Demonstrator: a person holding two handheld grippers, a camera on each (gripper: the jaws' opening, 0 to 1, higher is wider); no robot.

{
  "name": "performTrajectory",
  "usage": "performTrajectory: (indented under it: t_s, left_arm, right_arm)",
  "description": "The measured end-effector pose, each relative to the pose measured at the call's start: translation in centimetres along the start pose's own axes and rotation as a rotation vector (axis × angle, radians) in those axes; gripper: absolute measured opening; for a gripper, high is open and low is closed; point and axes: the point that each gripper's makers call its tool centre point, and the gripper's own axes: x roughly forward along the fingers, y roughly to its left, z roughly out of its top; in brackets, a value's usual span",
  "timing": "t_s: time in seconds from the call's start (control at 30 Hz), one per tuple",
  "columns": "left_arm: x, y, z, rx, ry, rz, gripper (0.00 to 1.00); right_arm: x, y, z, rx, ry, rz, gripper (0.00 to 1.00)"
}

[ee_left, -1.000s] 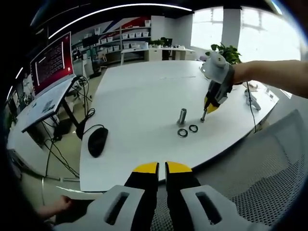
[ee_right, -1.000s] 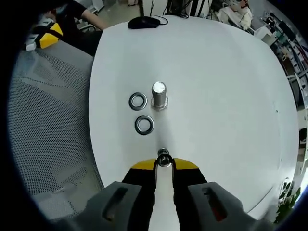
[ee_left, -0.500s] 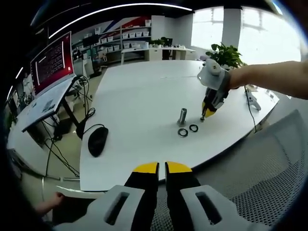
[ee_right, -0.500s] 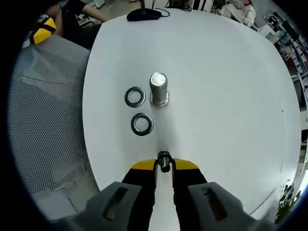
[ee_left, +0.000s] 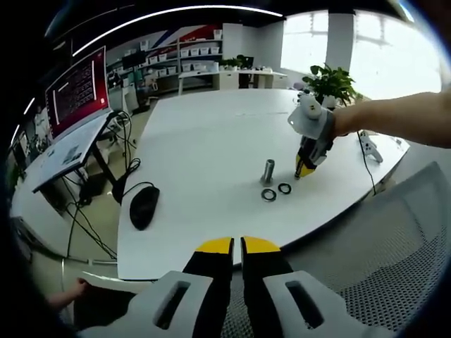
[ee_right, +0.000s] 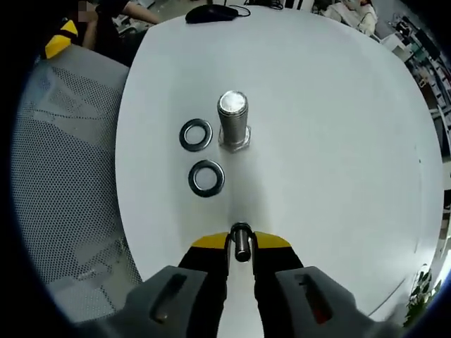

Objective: Place the washer onto the threaded stud by aligning its center hole with the stud, sliding it down to the base, and recovering from edge contact or off-axis alignment until the washer reaches the visible bottom stop.

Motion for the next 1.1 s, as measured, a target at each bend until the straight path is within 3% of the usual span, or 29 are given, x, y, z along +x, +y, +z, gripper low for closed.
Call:
performTrajectory:
  t_s: [0.13,0.4,0.8,1.1]
  left_arm:
    - [0.0,0.0,0.0,-0.001,0.001,0.002,0.02]
    - [0.0,0.1,0.0,0.000,0.002,0.004,0.01]
    - [0.1,0.0,0.1,0.001,0.000,0.002,0.01]
    - [0.1,0.0,0.1,0.004,-0.001,0.001,0.01]
  right_arm:
    - [0.4,-0.1,-0.1,-0.012,0.005,-0.001,0.15]
    - [0.4,-0.1,-0.3,-0.010,0.001,-0.012,0.26]
    - [-0.7,-0.6,-1.2,0.053,-0.062,-0.024,0.28]
    - [-1.3,-1.5,-2.5,0.078,-0.074,-0.042,0.28]
